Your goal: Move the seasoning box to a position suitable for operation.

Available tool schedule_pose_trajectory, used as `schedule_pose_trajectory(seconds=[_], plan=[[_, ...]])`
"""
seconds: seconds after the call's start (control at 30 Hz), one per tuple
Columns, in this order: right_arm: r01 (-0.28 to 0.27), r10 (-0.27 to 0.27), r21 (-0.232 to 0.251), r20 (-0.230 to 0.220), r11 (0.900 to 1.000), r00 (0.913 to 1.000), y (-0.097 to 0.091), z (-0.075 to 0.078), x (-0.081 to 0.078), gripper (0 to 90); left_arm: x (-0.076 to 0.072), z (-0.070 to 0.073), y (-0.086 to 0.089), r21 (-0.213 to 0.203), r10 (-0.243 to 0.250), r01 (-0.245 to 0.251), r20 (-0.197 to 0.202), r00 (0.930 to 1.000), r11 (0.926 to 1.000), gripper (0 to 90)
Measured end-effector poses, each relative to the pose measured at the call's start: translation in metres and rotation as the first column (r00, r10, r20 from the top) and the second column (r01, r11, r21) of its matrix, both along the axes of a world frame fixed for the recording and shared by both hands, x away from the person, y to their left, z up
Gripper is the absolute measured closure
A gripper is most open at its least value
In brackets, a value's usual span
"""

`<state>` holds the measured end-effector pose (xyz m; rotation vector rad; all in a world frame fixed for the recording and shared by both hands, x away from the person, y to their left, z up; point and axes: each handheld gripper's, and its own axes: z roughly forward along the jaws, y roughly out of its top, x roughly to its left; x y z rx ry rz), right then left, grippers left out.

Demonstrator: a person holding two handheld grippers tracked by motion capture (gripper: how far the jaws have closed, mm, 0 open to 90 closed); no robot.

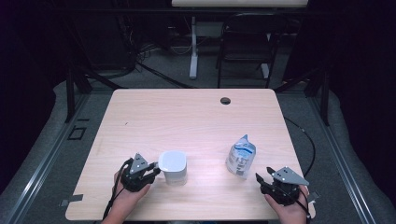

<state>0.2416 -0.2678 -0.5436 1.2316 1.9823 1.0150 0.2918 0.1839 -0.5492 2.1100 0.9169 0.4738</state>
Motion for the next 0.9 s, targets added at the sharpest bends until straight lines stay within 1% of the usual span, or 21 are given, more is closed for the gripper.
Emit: schedule_pose_trajectory(seconds=[0.07, 0.17, 0.23, 0.3, 0.33, 0.53, 0.63, 0.73, 0.8, 0.83, 0.9], plan=[[-0.004, 0.004, -0.004, -0.004, 1.0000, 1.0000, 0.001, 0.000, 0.002, 49.8, -0.003, 0.000, -0.002, 0.003, -0.006, 0.006, 0.002, 1.0000, 1.0000, 71.6], [-0.006, 0.006, 0.004, -0.005, 1.0000, 1.0000, 0.002, -0.001, 0.004, 49.7, -0.006, -0.001, -0.005, 0.002, -0.015, 0.015, 0.001, 0.9999, 0.9999, 71.6], [-0.006, 0.006, 0.009, -0.015, 0.9999, 0.9999, 0.003, -0.001, 0.005, 49.8, -0.009, -0.001, -0.007, -0.001, -0.023, 0.023, -0.003, 0.9997, 0.9997, 71.6], [-0.010, 0.010, 0.002, -0.024, 1.0000, 0.9997, 0.003, 0.000, 0.005, 49.8, -0.012, -0.001, -0.010, 0.001, -0.036, 0.036, -0.004, 0.9993, 0.9993, 71.7], [-0.010, 0.010, 0.010, -0.024, 0.9999, 0.9997, 0.004, 0.000, 0.006, 49.9, -0.013, -0.001, -0.012, 0.000, -0.041, 0.041, -0.002, 0.9992, 0.9992, 71.7], [-0.022, 0.022, -0.003, -0.026, 0.9997, 0.9994, 0.006, 0.001, 0.007, 50.2, -0.019, -0.002, -0.017, 0.003, -0.051, 0.051, -0.005, 0.9987, 0.9987, 71.6], [-0.027, 0.028, 0.007, -0.027, 0.9996, 0.9992, 0.008, 0.001, 0.008, 50.2, -0.021, -0.002, -0.019, 0.002, -0.053, 0.053, -0.005, 0.9986, 0.9986, 71.5], [-0.032, 0.032, 0.002, -0.023, 0.9995, 0.9992, 0.009, 0.000, 0.008, 50.2, -0.022, -0.002, -0.019, 0.005, -0.056, 0.056, -0.004, 0.9984, 0.9984, 71.5], [-0.032, 0.032, -0.006, -0.019, 0.9995, 0.9993, 0.010, 0.000, 0.009, 50.2, -0.024, -0.003, -0.021, -0.004, -0.059, 0.059, -0.005, 0.9982, 0.9983, 71.5], [-0.036, 0.035, -0.014, -0.021, 0.9993, 0.9992, 0.010, 0.001, 0.009, 49.9, -0.024, -0.002, -0.022, 0.000, -0.067, 0.067, -0.008, 0.9977, 0.9977, 71.5], [-0.040, 0.040, -0.014, -0.018, 0.9991, 0.9990, 0.011, 0.002, 0.009, 49.6, -0.026, -0.002, -0.025, -0.001, -0.075, 0.075, -0.010, 0.9972, 0.9972, 71.5]])
